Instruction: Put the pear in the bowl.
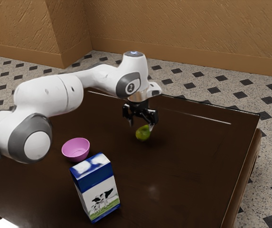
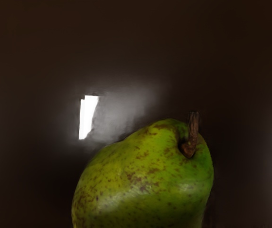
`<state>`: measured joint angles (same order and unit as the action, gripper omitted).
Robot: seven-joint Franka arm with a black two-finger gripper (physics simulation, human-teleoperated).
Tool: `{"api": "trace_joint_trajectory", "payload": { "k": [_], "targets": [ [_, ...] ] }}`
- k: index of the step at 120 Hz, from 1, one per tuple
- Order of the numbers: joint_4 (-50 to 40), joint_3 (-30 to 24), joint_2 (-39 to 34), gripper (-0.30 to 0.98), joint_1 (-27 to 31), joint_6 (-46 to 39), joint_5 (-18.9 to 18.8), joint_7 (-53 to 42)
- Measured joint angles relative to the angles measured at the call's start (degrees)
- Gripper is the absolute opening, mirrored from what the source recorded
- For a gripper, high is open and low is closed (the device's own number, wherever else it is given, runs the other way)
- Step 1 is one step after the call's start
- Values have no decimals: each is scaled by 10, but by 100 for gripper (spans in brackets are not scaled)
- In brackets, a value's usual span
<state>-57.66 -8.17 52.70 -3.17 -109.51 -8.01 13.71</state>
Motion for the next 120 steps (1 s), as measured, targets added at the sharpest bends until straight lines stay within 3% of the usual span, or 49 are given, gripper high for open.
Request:
{"api": "trace_joint_trajectory", "payload": {
  "k": [37, 67, 120],
  "targets": [
    [1, -11, 28, 63, 3, -7, -15, -28],
    [1, -12, 35, 46, 3, -9, -16, -43],
    [2, -10, 30, 34, 7, -52, -18, -58]
  ]
}}
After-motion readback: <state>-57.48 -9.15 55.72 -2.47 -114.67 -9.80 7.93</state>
